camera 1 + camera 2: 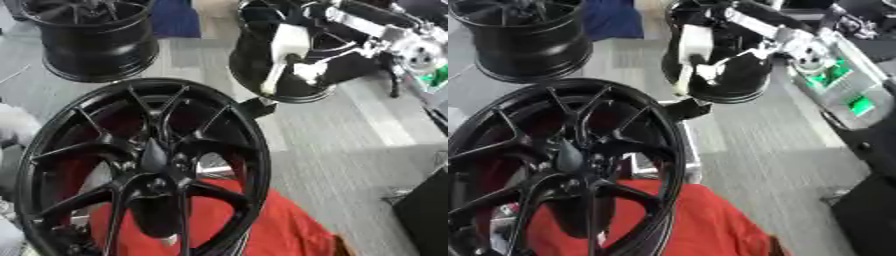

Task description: Pull the pin out of the wheel hub.

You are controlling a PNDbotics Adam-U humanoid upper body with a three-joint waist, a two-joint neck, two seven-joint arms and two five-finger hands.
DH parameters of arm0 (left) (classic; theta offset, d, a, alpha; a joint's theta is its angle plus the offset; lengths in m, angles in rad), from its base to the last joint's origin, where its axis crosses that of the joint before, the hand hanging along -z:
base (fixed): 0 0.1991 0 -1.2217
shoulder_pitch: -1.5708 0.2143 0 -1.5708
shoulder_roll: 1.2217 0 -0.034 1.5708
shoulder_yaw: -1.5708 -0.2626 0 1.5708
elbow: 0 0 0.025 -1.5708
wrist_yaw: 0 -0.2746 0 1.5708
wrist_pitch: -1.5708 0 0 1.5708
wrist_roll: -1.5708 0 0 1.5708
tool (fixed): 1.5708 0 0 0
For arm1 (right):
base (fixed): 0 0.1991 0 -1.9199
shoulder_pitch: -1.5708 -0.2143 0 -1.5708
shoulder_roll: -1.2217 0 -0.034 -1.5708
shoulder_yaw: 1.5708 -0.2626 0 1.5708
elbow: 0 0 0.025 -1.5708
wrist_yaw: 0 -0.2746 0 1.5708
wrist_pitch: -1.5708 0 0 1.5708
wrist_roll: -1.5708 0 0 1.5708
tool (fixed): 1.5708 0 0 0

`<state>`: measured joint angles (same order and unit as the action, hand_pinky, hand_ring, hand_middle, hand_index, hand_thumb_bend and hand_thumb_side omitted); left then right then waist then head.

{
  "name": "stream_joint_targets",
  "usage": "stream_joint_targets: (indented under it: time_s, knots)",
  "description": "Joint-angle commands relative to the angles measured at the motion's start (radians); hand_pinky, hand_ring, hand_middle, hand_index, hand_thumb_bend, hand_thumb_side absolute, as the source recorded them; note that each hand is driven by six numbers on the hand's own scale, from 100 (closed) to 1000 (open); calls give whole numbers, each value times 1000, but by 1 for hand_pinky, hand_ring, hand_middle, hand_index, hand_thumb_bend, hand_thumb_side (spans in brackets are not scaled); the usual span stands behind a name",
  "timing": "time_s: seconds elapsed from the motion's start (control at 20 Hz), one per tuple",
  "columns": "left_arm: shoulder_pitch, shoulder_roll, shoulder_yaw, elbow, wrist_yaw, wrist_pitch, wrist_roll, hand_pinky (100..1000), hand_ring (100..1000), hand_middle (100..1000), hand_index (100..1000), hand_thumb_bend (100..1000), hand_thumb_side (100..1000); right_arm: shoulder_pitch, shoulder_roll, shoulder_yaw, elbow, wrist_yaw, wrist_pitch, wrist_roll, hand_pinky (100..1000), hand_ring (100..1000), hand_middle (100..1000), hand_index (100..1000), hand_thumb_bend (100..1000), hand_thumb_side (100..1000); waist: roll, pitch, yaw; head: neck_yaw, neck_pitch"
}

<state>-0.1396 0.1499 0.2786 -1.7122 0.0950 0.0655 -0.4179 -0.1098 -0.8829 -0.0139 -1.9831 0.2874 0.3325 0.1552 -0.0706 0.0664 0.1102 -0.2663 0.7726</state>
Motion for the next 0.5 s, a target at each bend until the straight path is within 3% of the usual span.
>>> stream_joint_targets:
  time_s: [0.05,0.25,0.3,0.35,0.4,0.5]
  knots:
    - [-2,28,13,-19,-6,-2,11,606,632,629,744,100,868,101,33,-97,-17,74,26,-106,829,724,390,513,100,214,0,-10,-8,10,-3]
    - [4,29,19,-20,-10,-2,16,605,633,629,744,100,867,252,201,-155,-11,127,125,-232,810,722,511,622,100,217,-1,-12,-24,20,-3]
    - [5,29,19,-20,-10,-2,17,605,633,629,744,100,865,278,240,-162,1,133,155,-261,817,742,602,736,100,208,-1,-13,-26,21,-3]
    - [5,30,20,-21,-10,-3,18,605,633,629,744,100,864,302,276,-167,25,139,185,-287,822,755,652,790,100,203,-1,-14,-27,20,-3]
    - [6,32,21,-21,-9,-3,19,605,633,629,744,100,865,323,309,-170,59,144,215,-307,844,796,765,883,100,198,-1,-15,-27,19,-3]
    - [8,33,23,-21,-7,-3,21,605,633,629,744,100,865,348,364,-185,138,153,273,-335,871,842,851,945,100,198,-1,-15,-27,18,-3]
